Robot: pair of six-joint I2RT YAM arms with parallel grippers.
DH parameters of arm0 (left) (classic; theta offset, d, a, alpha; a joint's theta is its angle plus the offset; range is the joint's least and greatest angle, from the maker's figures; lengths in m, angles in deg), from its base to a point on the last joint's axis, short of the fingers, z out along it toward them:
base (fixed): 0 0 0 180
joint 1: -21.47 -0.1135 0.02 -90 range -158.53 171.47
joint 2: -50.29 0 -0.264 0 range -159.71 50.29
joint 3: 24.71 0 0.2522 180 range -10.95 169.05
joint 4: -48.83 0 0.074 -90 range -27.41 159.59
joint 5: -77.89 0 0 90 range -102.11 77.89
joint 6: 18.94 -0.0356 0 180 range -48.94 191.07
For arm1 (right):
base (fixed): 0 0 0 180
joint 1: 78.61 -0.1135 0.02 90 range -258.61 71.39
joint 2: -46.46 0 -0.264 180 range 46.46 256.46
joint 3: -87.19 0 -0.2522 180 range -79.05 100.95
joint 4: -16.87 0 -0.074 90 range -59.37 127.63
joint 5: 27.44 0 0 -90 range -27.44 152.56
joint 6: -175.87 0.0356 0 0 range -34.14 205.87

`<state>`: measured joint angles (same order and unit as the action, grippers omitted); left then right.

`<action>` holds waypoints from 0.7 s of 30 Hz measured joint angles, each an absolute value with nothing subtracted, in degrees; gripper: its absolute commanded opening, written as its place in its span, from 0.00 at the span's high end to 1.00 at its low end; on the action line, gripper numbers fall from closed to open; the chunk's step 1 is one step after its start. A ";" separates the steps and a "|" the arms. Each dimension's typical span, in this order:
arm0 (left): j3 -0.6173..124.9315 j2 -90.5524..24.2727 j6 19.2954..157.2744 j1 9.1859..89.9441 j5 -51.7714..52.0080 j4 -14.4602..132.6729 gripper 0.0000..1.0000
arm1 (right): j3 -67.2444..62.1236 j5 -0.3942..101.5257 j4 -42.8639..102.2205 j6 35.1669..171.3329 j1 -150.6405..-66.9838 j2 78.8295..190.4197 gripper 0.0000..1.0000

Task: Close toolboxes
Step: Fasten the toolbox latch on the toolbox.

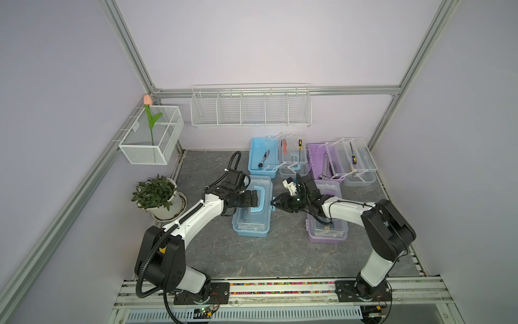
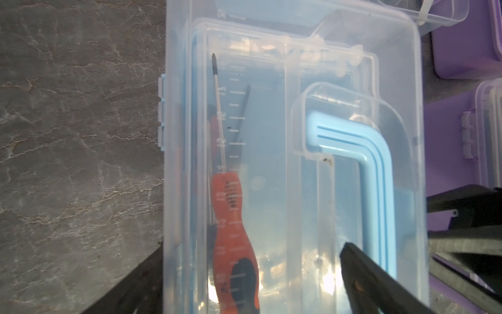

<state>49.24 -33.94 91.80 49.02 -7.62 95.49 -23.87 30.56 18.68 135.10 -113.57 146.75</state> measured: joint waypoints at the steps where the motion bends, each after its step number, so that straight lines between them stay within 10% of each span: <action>1: 49.24 -33.94 91.77 49.02 -7.60 95.49 0.04 | -23.85 30.38 18.33 135.12 -113.61 146.47 0.55; 21: 49.26 -33.94 91.84 49.02 -7.62 95.54 0.05 | -23.26 30.16 17.05 135.88 -113.79 145.92 0.69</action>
